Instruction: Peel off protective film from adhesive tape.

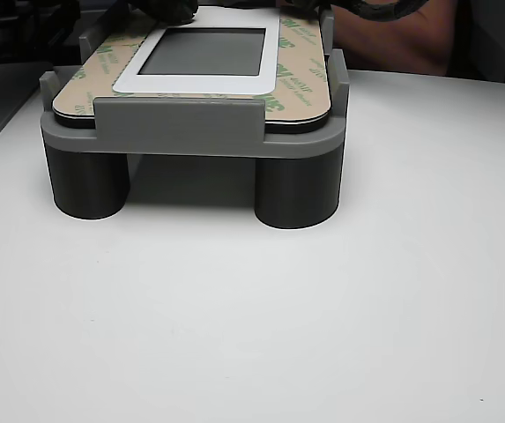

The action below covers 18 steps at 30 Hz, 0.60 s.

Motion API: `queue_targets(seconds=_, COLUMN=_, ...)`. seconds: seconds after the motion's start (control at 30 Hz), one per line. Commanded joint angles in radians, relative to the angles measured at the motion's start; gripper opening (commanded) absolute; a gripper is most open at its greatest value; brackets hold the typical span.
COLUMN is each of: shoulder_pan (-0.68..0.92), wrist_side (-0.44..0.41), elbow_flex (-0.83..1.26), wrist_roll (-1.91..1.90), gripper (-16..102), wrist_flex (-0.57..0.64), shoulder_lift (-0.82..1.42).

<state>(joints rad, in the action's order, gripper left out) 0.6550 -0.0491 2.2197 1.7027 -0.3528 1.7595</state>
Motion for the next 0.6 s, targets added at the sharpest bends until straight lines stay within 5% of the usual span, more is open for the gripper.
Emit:
queue_targets(seconds=0.0, shoulder_pan=-0.005, wrist_side=0.008, elbow_flex=-0.014, wrist_roll=-0.003, gripper=-9, wrist_flex=0.008, shoulder_lift=0.032)
queue_targets(seconds=0.57, shoulder_pan=0.018, wrist_side=-0.002, elbow_flex=-0.017, wrist_roll=-0.021, gripper=-9, wrist_flex=0.012, shoulder_lift=0.028)
